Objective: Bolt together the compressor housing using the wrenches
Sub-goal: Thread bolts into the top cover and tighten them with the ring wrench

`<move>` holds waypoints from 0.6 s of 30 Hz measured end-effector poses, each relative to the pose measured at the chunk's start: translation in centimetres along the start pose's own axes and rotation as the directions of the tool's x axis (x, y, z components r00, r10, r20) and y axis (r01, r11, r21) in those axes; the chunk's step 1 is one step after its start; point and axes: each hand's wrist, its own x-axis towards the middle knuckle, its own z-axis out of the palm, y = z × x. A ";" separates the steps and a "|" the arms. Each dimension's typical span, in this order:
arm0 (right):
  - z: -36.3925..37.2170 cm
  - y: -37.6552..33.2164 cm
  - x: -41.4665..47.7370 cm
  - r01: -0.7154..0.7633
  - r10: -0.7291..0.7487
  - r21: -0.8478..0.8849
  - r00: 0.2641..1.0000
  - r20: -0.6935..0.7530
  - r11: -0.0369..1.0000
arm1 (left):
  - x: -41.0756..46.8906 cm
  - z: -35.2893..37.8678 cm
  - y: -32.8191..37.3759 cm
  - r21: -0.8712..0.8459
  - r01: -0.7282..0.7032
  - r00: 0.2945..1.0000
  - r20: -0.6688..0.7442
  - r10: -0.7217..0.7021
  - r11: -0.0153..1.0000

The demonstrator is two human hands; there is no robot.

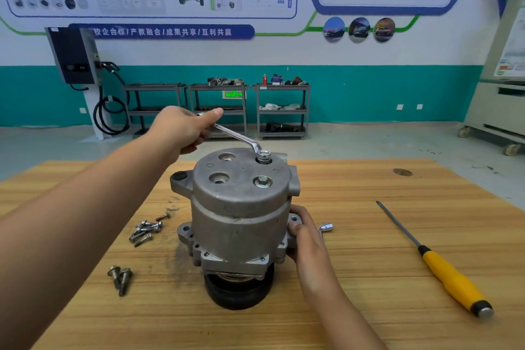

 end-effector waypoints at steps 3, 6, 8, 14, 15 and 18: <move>0.0 0.2 0.3 0.003 -0.003 0.005 1.000 -0.009 1.000 | 1.1 1.7 1.1 0.083 -0.022 1.000 0.015 0.020 0.996; -0.1 0.2 0.3 0.009 -0.009 0.019 1.000 -0.009 1.000 | 1.5 3.4 2.7 0.170 -0.032 0.998 0.053 0.024 0.985; 0.0 0.1 0.1 0.020 -0.020 0.020 1.000 0.003 1.000 | 1.4 4.5 3.9 0.305 -0.073 0.993 0.111 0.041 0.950; 0.2 -0.6 -0.2 0.048 -0.047 -0.035 0.999 0.026 0.998 | -0.7 7.7 7.4 0.362 -0.173 0.907 0.420 0.006 0.916; 0.2 -0.6 -0.1 0.053 -0.052 -0.027 0.998 0.024 0.998 | -1.4 8.2 7.6 0.327 -0.211 0.890 0.455 0.043 0.921; 0.2 -0.5 0.0 0.048 -0.048 -0.020 0.998 0.033 0.999 | -4.1 9.6 8.0 0.282 -0.401 0.787 0.592 0.171 0.872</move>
